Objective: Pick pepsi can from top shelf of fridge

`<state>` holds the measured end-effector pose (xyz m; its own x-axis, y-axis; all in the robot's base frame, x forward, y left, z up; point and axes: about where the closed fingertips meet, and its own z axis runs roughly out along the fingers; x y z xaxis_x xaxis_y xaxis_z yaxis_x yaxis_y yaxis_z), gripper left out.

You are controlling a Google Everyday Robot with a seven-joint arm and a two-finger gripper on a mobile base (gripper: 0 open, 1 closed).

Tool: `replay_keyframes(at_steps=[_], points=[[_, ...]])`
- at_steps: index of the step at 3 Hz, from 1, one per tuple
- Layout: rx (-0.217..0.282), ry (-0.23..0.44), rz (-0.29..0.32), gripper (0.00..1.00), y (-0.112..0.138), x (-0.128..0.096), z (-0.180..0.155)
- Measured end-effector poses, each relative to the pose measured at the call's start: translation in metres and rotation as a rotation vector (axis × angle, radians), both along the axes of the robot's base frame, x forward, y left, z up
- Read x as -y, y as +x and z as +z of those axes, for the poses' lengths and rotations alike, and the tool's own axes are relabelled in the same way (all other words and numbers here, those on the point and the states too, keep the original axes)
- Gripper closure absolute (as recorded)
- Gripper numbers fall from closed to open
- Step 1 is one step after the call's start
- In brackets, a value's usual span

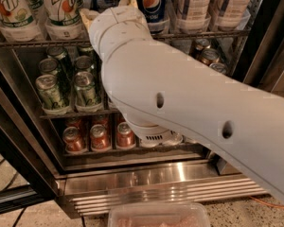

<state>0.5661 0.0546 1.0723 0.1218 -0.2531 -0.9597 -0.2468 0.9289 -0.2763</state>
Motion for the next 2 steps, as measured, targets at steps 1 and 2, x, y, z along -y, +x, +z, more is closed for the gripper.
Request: replay_keyframes(at_steps=[1, 2], points=[[0.014, -0.002, -0.025, 0.41, 0.005, 0.008, 0.001], [0.044, -0.008, -0.052, 0.36, 0.015, 0.019, 0.01]])
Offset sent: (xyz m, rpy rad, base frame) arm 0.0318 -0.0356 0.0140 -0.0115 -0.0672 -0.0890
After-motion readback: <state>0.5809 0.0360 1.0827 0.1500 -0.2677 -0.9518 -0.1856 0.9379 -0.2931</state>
